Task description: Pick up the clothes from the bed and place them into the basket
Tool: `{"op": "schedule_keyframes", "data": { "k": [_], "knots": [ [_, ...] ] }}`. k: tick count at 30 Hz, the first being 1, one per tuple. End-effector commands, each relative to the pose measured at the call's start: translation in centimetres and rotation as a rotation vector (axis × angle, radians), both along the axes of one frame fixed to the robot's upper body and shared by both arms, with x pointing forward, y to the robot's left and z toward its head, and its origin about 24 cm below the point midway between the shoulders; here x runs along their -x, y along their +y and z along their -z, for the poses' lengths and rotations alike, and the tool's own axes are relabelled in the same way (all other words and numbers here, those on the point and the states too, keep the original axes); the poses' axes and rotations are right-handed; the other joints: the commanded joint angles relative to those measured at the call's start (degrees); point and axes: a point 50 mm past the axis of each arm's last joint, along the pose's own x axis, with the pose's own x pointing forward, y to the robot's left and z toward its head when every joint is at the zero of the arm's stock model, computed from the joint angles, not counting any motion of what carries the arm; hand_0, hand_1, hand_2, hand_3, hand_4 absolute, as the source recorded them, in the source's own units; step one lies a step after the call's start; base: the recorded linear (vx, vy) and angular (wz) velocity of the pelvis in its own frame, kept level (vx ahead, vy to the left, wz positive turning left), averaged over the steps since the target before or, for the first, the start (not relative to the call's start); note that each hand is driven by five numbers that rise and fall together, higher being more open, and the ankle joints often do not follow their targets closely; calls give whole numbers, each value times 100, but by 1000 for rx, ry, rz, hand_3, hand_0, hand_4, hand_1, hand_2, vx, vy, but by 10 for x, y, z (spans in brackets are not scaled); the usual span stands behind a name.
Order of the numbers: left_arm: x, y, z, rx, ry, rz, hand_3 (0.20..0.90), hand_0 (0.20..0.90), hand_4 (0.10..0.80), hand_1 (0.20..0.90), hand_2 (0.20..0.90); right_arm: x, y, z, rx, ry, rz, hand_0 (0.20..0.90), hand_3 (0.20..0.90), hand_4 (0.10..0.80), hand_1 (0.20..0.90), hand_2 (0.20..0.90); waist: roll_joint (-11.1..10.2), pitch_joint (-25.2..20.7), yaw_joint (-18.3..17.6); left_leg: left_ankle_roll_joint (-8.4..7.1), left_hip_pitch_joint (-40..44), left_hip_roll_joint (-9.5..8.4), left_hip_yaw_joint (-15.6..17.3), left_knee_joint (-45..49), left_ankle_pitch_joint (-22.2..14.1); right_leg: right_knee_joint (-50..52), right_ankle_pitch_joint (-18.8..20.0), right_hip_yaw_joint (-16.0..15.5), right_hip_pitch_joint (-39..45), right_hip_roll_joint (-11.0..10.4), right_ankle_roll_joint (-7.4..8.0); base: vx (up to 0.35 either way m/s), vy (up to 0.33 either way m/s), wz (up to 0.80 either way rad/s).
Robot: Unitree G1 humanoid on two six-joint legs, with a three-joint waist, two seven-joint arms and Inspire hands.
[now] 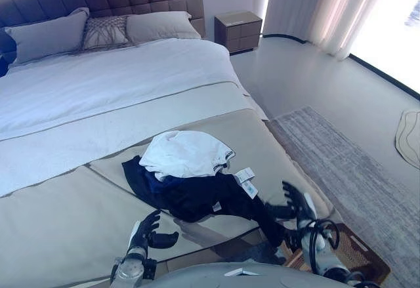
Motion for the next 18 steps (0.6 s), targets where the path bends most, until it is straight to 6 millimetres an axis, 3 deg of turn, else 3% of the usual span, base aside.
{"op": "schedule_keyframes", "data": {
  "k": [1,7,14,18],
  "knots": [
    [-54,16,-31,-45,-232,-20,900,900,800,900,900,-67,-9,-59,139,-293,-43,900,900,800,900,900,-117,116,195,126,228,-192,76,76,-852,213,-6,123,-297,-189,251,0,0,0],
    [-79,11,-55,-106,-373,81,900,900,800,900,900,-93,-30,-92,314,-335,-79,900,900,800,900,900,-105,114,375,114,248,-193,25,73,-875,202,-25,19,-235,-213,244,42,0,9],
    [-93,18,-74,-169,-433,128,900,900,800,900,900,-103,-47,-99,482,-214,-129,900,900,800,900,900,-117,197,570,114,114,-181,-17,253,-883,480,-172,-133,-333,-232,188,46,-16,6],
    [-110,24,-92,-164,-510,78,900,900,800,900,900,-110,-53,-102,509,-145,-150,900,900,800,900,900,-131,462,660,106,-361,-190,-97,931,-977,1017,-331,-220,-681,-296,72,-43,-12,15]
  ]
}}
